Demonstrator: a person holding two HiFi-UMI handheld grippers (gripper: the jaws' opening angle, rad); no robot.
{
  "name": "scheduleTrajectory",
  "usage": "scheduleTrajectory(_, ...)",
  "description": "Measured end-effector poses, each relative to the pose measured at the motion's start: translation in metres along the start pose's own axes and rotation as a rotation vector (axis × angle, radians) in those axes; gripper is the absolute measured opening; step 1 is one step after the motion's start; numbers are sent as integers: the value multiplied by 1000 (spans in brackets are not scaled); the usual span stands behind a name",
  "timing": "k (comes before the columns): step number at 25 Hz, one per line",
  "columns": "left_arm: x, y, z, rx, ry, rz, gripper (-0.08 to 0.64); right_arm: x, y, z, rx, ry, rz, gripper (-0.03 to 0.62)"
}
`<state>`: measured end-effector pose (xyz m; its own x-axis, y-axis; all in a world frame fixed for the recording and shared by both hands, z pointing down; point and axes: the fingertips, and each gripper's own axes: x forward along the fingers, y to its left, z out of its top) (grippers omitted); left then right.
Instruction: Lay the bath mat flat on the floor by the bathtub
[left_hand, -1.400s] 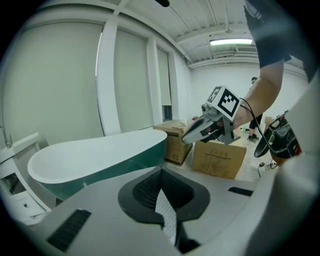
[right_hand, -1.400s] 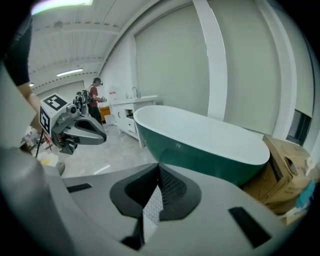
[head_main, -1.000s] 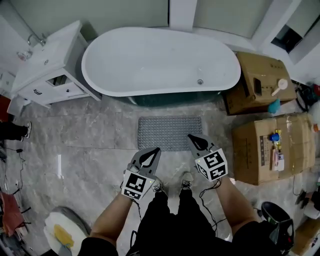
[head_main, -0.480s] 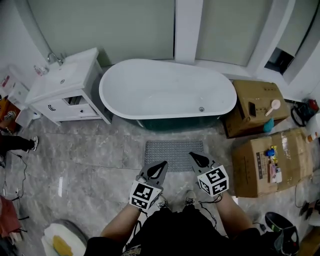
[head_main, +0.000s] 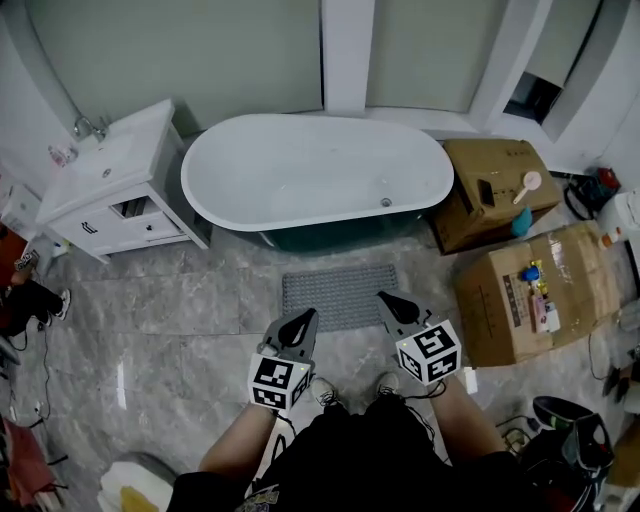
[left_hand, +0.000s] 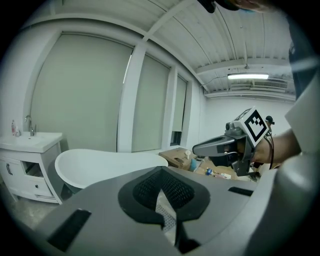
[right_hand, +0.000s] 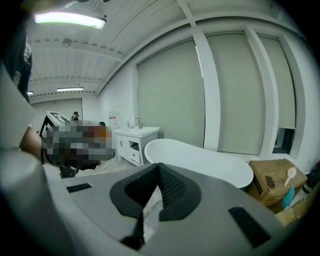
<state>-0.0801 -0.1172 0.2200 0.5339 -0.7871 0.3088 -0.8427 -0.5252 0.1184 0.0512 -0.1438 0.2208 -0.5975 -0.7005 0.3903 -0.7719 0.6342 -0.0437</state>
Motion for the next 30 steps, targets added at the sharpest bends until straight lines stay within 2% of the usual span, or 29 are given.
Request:
scheduleTrajectory(5, -11, -15, 10, -10, -26, 4, 15, -33, -1, 1, -3, -19, -18, 16)
scheduleTrajectory(10, -20, -53, 11, -2, -36, 46, 15, -83, -7, -2, -14, -48, -9, 17)
scheduleTrajectory(16, -36, -123, 1, -27, -24, 78, 15, -155, -13, -20, -25, -72, 10, 16)
scheduleTrajectory(21, -62, -178, -12, 28, 14, 95, 15, -201, -3, -46, -9, -67, 41, 17)
scheduleTrajectory(25, -72, -210, -20, 19, 26, 99, 15, -222, -2, -62, 13, -66, 68, 17)
scheduleTrajectory(30, -85, -222, -34, 12, 53, 132, 15, -229, 7, -76, 33, -59, 103, 16)
